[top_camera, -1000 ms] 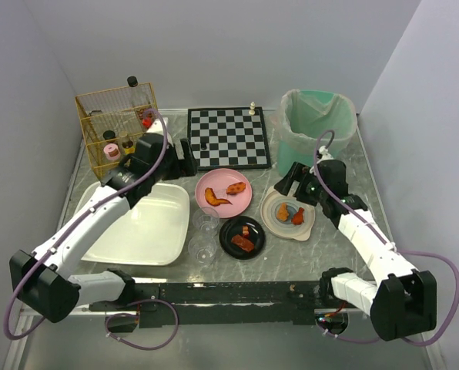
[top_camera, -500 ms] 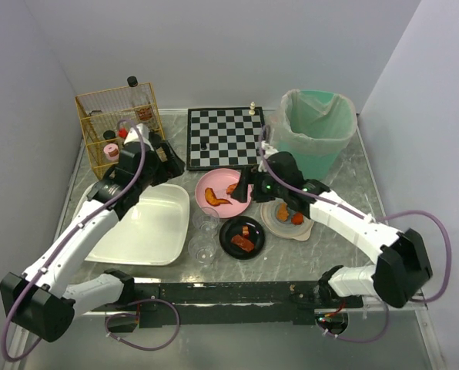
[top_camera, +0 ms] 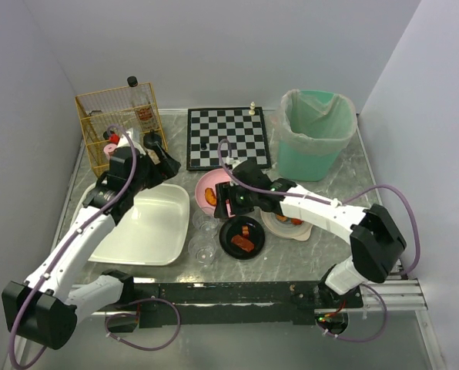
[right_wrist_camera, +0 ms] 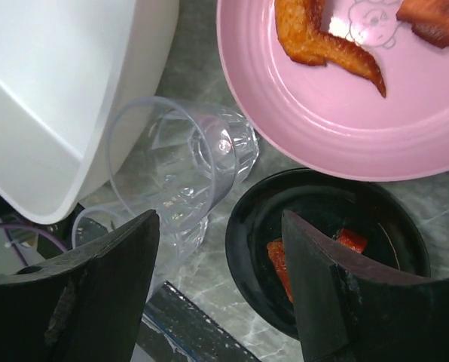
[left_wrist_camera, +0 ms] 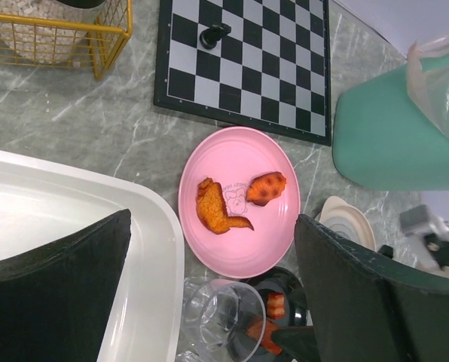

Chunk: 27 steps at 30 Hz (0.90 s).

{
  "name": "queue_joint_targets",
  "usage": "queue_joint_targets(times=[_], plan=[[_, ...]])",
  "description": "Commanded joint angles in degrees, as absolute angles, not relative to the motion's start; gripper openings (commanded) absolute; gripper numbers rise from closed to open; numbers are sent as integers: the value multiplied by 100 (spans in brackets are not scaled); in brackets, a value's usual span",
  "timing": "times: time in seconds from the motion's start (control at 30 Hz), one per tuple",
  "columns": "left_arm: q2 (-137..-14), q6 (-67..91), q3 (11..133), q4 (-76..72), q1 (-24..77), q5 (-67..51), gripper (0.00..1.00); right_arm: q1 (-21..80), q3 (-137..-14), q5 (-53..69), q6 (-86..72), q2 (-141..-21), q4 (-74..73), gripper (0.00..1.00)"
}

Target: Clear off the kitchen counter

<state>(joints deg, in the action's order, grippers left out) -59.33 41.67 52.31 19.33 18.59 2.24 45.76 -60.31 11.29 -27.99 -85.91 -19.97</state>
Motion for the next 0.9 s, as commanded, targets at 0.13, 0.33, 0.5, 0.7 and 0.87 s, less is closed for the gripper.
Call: queue_joint_targets(times=[0.13, 0.33, 0.5, 0.7, 0.87], plan=[[-5669, 4219, 5186, 1643, 1828, 176, 93, 4790, -6670, 668, -2725, -9254, -2092, 67], [-5687, 4175, 5150, 1635, 1793, 167, 93, 4878, -6969, 501, -2707, -9641, -2135, 60], [-5722, 4149, 5115, 1609, 1740, 158, 92, 5045, -7172, 325, -2610, -9870, -2311, 52], [-5748, 4122, 5098, 1556, 1644, 79, 92, 5063, -7181, 281, -2593, -9905, -2373, 34], [-5783, 4131, 5089, 1485, 1617, 53, 91, 5063, -7216, 342, -2523, -9879, -2408, 19]])
